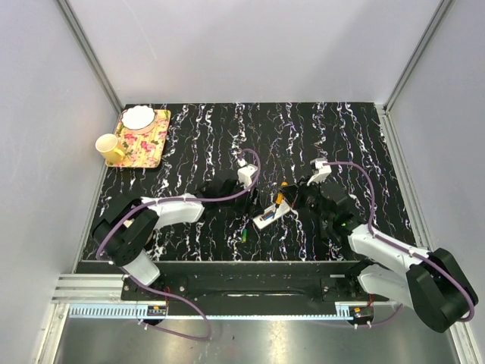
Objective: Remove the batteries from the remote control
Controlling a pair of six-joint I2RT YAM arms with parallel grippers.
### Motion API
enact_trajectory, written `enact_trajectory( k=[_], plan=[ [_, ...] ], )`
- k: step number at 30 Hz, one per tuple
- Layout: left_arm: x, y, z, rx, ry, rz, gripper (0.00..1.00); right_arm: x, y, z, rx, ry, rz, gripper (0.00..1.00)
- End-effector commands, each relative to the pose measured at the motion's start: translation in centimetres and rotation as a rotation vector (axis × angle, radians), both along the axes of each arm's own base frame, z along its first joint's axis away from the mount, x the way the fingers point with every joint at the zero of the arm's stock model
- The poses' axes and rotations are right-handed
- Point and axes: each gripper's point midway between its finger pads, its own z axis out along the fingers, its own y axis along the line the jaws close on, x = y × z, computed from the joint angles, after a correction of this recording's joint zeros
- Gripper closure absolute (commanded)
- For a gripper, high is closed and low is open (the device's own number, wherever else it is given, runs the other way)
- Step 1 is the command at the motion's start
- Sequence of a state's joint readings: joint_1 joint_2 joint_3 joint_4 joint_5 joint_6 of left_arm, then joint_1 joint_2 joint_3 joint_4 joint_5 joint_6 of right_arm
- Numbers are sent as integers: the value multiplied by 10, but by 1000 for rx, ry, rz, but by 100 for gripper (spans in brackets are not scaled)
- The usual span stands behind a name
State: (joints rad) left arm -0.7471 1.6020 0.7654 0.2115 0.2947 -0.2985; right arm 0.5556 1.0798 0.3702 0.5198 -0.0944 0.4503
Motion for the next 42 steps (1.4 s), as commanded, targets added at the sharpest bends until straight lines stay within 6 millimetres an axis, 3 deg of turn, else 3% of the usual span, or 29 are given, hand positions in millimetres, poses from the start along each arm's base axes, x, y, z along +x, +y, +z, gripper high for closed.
enact_trajectory(
  k=[1, 4, 9, 13, 15, 22, 28, 36, 42],
  plan=[
    [-2, -15, 17, -68, -34, -62, 37, 17, -20, 8, -47, -30, -102, 100],
    [-5, -13, 12, -44, -21, -51, 45, 26, -28, 13, -62, -45, -131, 100],
    [-19, -20, 6, 28, -33, -47, 76, 38, -34, 27, -70, -70, -154, 100],
    [-39, -32, 14, -16, -40, -91, 93, 44, -39, 34, -70, -84, -165, 100],
    [-46, -34, 8, -7, -12, -111, 100, 44, -40, 35, -70, -86, -165, 100],
    [-52, -23, -23, 116, 86, -59, 100, 47, -47, 40, -70, -97, -185, 100],
    [-61, -20, -37, 153, 156, -59, 100, 52, -55, 44, -74, -105, -213, 100],
    [-21, 6, -36, 224, 118, 127, 100, 50, -50, 48, -60, -114, -172, 100],
    [14, 0, -30, 215, 89, 149, 100, 48, -44, 44, -47, -114, -140, 100]
  ],
)
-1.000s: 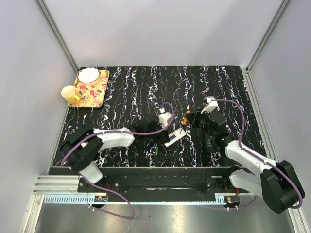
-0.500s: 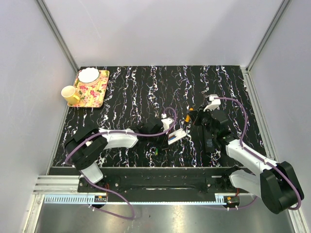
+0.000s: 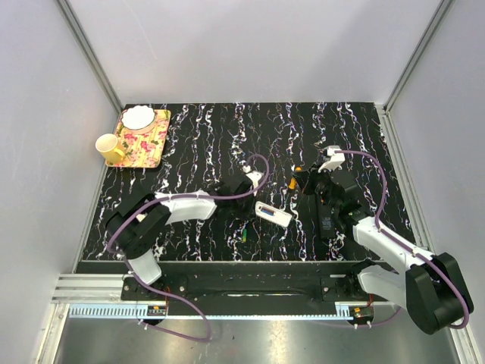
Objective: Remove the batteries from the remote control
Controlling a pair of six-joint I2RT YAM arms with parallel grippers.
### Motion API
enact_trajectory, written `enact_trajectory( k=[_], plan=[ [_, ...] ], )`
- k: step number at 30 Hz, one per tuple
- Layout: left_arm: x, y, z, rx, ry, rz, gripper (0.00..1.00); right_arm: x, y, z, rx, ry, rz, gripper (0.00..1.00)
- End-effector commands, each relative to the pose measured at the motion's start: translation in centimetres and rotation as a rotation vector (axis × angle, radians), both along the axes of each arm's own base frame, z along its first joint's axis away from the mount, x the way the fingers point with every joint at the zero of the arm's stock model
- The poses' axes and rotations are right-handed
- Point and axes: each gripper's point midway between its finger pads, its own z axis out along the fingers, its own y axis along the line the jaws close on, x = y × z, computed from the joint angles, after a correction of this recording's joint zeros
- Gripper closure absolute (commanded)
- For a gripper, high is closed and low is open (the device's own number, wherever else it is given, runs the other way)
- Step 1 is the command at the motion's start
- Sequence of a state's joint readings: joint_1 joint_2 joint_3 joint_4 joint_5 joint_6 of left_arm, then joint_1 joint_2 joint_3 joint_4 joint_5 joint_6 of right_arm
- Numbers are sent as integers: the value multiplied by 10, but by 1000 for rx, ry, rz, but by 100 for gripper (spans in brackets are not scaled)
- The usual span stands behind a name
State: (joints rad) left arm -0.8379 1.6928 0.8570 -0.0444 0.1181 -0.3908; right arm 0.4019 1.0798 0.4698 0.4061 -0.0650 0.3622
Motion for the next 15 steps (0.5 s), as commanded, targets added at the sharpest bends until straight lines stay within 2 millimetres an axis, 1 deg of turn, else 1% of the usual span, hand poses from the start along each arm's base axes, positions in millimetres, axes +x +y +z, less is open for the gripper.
enact_trajectory(
  k=[1, 2, 3, 5, 7, 8, 10, 11, 13, 14, 15],
  plan=[
    [41, -13, 15, -16, -74, 35, 100, 6, 7, 27, 33, -78, 32, 100],
    [42, -16, 13, -17, -69, 18, 100, 6, 6, 27, 33, -80, 31, 100],
    [48, -22, 19, -31, -82, 10, 100, 6, 8, 27, 34, -81, 35, 100],
    [51, -31, 22, -49, -81, -13, 100, 6, 9, 25, 38, -76, 40, 100],
    [52, -34, 23, -61, -81, -25, 100, 6, 13, 26, 54, -79, 57, 100],
    [51, -34, 24, -67, -74, -15, 100, 6, 13, 24, 58, -76, 59, 100],
    [46, -36, 25, -91, -64, -17, 100, 6, 18, 22, 83, -70, 74, 100],
    [38, -30, 21, -88, -42, -4, 100, 5, 20, 21, 91, -66, 85, 100],
    [34, -27, 22, -106, -45, 6, 100, 4, 26, 23, 115, -78, 117, 100],
    [26, -23, 20, -109, -32, 11, 100, 3, 27, 19, 122, -70, 119, 100],
    [23, -24, 20, -119, -31, 7, 100, 4, 28, 18, 135, -64, 120, 100]
  ],
)
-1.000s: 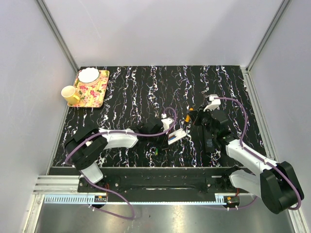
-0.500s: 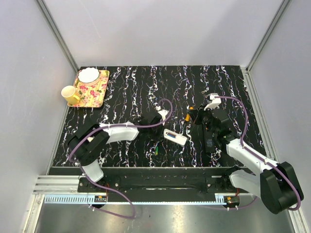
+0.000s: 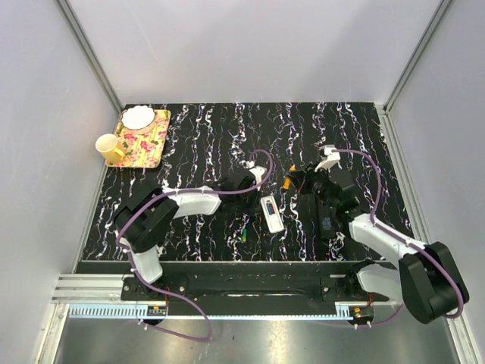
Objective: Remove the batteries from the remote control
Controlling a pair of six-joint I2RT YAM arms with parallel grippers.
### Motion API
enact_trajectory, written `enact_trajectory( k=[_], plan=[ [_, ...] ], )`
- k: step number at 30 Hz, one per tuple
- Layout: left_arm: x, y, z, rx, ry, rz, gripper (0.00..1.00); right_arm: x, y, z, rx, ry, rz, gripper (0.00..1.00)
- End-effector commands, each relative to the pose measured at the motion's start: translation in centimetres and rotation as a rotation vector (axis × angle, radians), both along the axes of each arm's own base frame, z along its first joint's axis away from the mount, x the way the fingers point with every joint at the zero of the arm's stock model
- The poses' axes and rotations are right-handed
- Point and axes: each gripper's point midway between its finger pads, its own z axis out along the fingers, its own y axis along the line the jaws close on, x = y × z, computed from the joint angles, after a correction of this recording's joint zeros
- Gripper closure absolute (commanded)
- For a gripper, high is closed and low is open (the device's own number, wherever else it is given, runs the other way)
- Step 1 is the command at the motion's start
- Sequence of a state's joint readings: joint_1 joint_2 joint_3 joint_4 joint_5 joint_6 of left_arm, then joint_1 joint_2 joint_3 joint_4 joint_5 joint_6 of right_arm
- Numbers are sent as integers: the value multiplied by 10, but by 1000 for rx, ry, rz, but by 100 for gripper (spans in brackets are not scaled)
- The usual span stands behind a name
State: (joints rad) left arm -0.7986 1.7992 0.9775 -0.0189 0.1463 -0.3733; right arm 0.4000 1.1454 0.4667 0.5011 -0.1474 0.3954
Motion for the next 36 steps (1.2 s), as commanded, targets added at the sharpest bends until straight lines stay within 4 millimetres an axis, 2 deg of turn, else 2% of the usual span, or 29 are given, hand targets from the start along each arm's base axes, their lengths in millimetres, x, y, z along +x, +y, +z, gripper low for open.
enact_trajectory(
  k=[1, 6, 10, 17, 23, 29, 31, 33, 36],
  plan=[
    [-16, -5, 16, -86, 0, -4, 100, 4, 12, 13, 82, -49, 44, 100],
    [-37, -23, 12, -89, 26, -50, 100, 10, 9, 5, 104, -39, 5, 100],
    [-46, -35, 12, -118, 43, -67, 100, 12, 9, 13, 165, -87, -16, 100],
    [-52, -46, 12, -149, 55, -59, 100, 9, 2, -2, 177, -68, -57, 100],
    [-45, -28, 11, -88, 23, -18, 100, 9, 6, -4, 148, -83, -34, 100],
    [-35, -4, 21, -125, 17, 28, 100, 3, 30, -4, 127, -134, 41, 100],
    [-35, -2, 23, -150, 27, 24, 100, 1, 37, -10, 102, -150, 50, 100],
    [-30, 2, 23, -167, 32, 34, 100, 1, 41, -7, 102, -178, 54, 100],
    [-27, 3, 21, -184, 50, 36, 100, 3, 42, -13, 89, -171, 48, 100]
  ],
)
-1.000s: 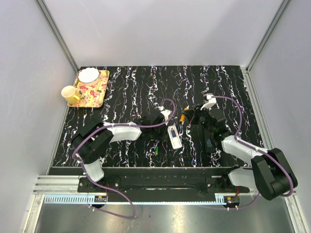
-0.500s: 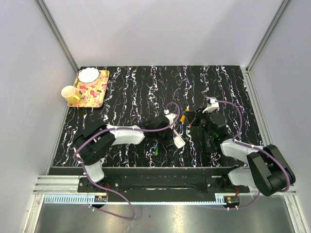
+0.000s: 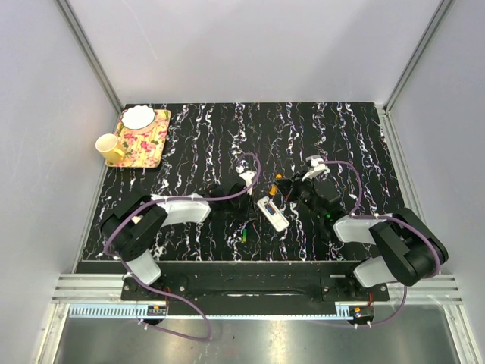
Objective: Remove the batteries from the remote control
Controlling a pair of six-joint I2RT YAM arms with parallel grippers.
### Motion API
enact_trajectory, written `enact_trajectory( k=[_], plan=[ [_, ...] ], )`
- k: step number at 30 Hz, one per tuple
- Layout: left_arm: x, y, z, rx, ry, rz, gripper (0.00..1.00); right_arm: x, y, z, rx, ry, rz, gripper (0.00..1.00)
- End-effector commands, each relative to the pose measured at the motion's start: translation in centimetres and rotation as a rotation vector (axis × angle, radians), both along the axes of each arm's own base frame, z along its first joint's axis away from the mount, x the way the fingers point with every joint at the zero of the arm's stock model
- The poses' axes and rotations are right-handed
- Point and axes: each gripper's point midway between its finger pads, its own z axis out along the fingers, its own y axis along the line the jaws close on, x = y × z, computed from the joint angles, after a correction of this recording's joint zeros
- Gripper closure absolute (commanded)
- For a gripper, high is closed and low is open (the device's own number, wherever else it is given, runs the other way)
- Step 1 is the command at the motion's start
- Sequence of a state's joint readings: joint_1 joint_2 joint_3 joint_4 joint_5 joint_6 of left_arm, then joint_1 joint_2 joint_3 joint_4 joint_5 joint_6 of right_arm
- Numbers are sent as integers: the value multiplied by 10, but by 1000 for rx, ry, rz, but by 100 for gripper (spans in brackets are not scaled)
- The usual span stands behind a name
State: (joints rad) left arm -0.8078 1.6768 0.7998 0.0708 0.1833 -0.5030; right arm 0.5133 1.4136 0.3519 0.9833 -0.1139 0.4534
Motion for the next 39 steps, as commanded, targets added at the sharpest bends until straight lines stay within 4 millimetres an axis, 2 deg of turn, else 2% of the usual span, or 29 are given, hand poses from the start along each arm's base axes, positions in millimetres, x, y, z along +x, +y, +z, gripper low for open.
enact_trajectory(
  k=[1, 7, 14, 28, 39],
  plan=[
    [6, -11, 17, -99, -21, -26, 100, 8, -2, 17, 1, -111, -38, 100],
    [15, -20, 17, -114, -15, -37, 100, 10, -10, 22, -28, -142, -74, 100],
    [20, -26, 16, -118, -10, -42, 100, 8, -13, 7, -52, -111, -78, 100],
    [25, -30, 11, -106, 4, -44, 100, -2, -3, -12, 10, -8, -32, 100],
    [27, -23, 0, -78, 21, -18, 100, -9, 4, -4, 59, 15, 10, 100]
  ],
)
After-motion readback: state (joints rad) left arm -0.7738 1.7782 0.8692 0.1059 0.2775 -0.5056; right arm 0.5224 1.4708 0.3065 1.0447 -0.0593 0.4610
